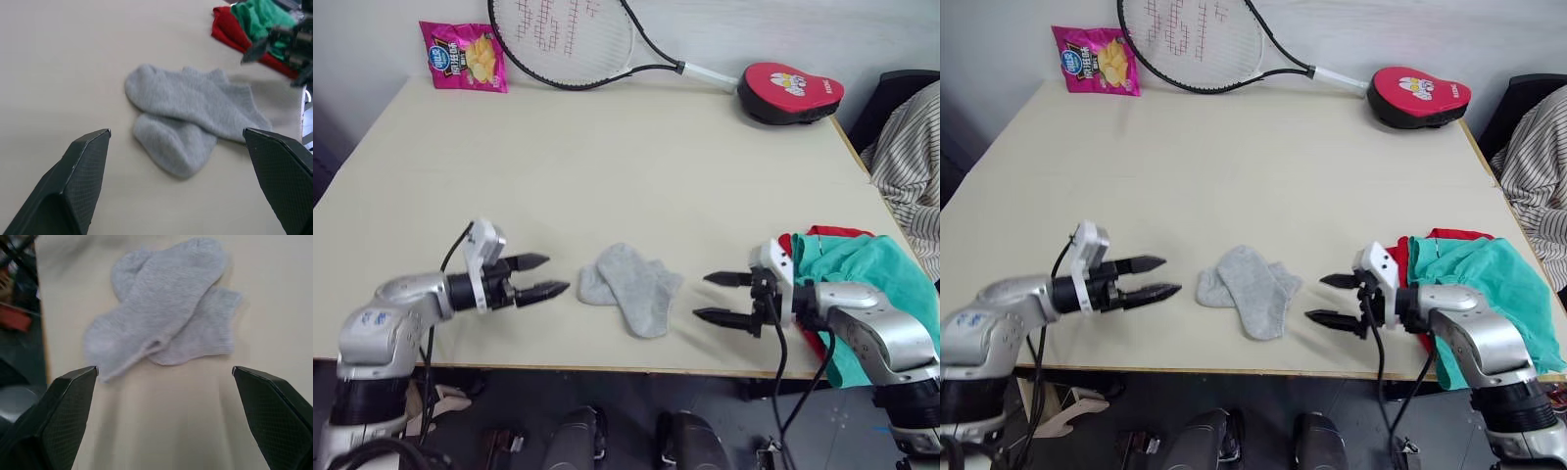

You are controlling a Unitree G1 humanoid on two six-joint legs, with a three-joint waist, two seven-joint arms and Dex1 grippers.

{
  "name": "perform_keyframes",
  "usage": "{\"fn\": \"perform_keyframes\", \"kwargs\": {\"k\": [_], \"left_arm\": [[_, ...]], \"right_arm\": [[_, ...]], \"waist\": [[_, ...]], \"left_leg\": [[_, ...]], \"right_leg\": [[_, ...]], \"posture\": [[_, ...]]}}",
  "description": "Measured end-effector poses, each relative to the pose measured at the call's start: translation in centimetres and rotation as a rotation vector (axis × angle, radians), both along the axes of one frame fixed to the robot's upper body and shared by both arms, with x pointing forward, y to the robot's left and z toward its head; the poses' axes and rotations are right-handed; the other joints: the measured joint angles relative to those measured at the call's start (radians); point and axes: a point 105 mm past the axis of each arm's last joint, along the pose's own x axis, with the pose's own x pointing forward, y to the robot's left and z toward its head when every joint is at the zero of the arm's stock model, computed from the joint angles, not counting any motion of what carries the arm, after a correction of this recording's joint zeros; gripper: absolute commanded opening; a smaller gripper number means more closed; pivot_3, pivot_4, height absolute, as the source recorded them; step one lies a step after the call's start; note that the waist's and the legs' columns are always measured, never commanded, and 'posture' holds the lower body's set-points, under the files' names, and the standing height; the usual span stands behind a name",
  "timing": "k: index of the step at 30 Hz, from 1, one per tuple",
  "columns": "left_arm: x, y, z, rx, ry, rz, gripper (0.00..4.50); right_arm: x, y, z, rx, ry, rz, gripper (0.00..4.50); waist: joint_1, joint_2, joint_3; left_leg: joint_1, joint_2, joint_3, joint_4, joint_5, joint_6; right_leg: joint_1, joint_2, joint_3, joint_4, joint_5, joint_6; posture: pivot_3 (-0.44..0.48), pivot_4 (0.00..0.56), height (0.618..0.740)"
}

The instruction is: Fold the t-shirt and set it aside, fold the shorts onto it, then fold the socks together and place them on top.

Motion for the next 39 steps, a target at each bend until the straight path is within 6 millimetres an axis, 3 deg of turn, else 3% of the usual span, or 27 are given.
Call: {"fn": "perform_keyframes", "kwargs": {"k": [3, 8, 10, 13, 14, 17, 22, 28, 31, 35, 39], "left_arm": [[2.3, -1.5, 0.7, 0.045, -0.028, -0.028, 4.47], [5.5, -5.1, -1.8, 0.091, 0.043, -0.094, 4.47], [6.1, -6.1, -2.8, 0.116, 0.059, -0.119, 4.5], [6.8, -6.3, -4.0, 0.15, 0.076, -0.119, 4.5], [7.0, -6.4, -4.0, 0.152, 0.07, -0.121, 4.31], [7.6, -6.7, -4.1, 0.165, 0.056, -0.116, 3.61], [7.7, -6.4, -4.4, 0.164, 0.052, -0.116, 1.91], [7.1, -6.4, -4.7, 0.121, 0.054, -0.123, 0.03], [6.8, -6.5, -3.3, 0.056, 0.011, -0.125, 0.03], [5.6, -5.5, -0.6, 0.009, -0.106, -0.109, 0.03], [4.1, -4.1, -0.4, 0.006, -0.138, -0.03, 0.03]], "right_arm": [[-1.1, 1.8, -1.4, -0.004, 0.115, -0.032, 4.5], [-0.9, 4.3, -1.7, 0.036, 0.135, -0.109, 4.5], [-0.8, 4.9, -1.7, 0.035, 0.133, -0.121, 4.13], [-0.4, 5.3, -2.0, 0.027, 0.134, -0.15, 3.25], [-0.2, 5.3, -2.0, 0.024, 0.135, -0.161, 2.85], [0.1, 5.4, -2.3, -0.001, 0.124, -0.174, 1.83], [-0.2, 5.3, -2.8, -0.012, 0.14, -0.176, 0.0], [-0.3, 5.1, -2.8, -0.016, 0.151, -0.155, 0.0], [0.3, 4.9, -2.1, -0.008, 0.172, -0.135, 0.0], [1.7, 4.2, 0.6, 0.015, 0.144, -0.109, 0.0], [3.1, 2.8, 2.9, 0.009, 0.105, -0.103, 0.0]], "waist": [[0.002, 0.0, 0.0], [-0.004, -0.002, -0.001], [-0.014, -0.002, -0.001], [-0.021, -0.002, -0.001], [-0.021, -0.002, -0.001], [-0.018, -0.002, -0.001], [-0.014, -0.002, -0.001], [-0.013, -0.002, -0.001], [-0.014, -0.003, -0.001], [-0.019, -0.002, -0.001], [-0.022, -0.002, -0.001]], "left_leg": [[-0.001, -0.001, 0.002, -0.002, -0.001, 0.001], [-0.001, 0.0, 0.005, -0.002, -0.001, 0.002], [-0.001, 0.0, 0.007, -0.002, -0.001, 0.003], [-0.001, 0.002, 0.007, -0.001, 0.001, 0.006], [-0.001, 0.002, 0.007, -0.001, 0.001, 0.006], [-0.001, 0.002, 0.008, 0.0, 0.001, 0.006], [-0.002, 0.002, 0.008, -0.001, 0.001, 0.007], [-0.002, 0.002, 0.008, 0.0, 0.0, 0.007], [-0.002, 0.002, 0.007, 0.0, 0.0, 0.007], [-0.002, 0.002, 0.007, -0.001, 0.0, 0.008], [-0.002, 0.002, 0.007, -0.001, 0.0, 0.008]], "right_leg": [[-0.001, -0.001, 0.001, -0.001, 0.0, 0.0], [-0.002, 0.003, 0.001, -0.001, 0.0, 0.0], [-0.002, 0.003, 0.002, 0.001, 0.0, 0.0], [-0.004, 0.005, 0.003, 0.002, 0.0, 0.0], [-0.004, 0.005, 0.002, 0.002, 0.0, 0.0], [-0.005, 0.004, 0.003, 0.002, 0.0, 0.0], [-0.005, 0.004, 0.003, 0.002, 0.0, 0.0], [-0.005, 0.003, 0.004, 0.002, 0.0, 0.0], [-0.006, 0.003, 0.004, 0.002, 0.0, 0.0], [-0.006, 0.003, 0.004, 0.002, 0.0, 0.0], [-0.005, 0.003, 0.004, 0.002, 0.0, 0.0]], "posture": [[0.0, 0.15, 0.74], [0.0, 0.15, 0.74], [0.0, 0.15, 0.74], [0.0, 0.15, 0.74], [0.0, 0.15, 0.74], [0.0, 0.15, 0.74], [0.0, 0.15, 0.74], [0.0, 0.15, 0.74], [0.0, 0.15, 0.74], [0.0, 0.15, 0.74], [0.0, 0.15, 0.74]]}}
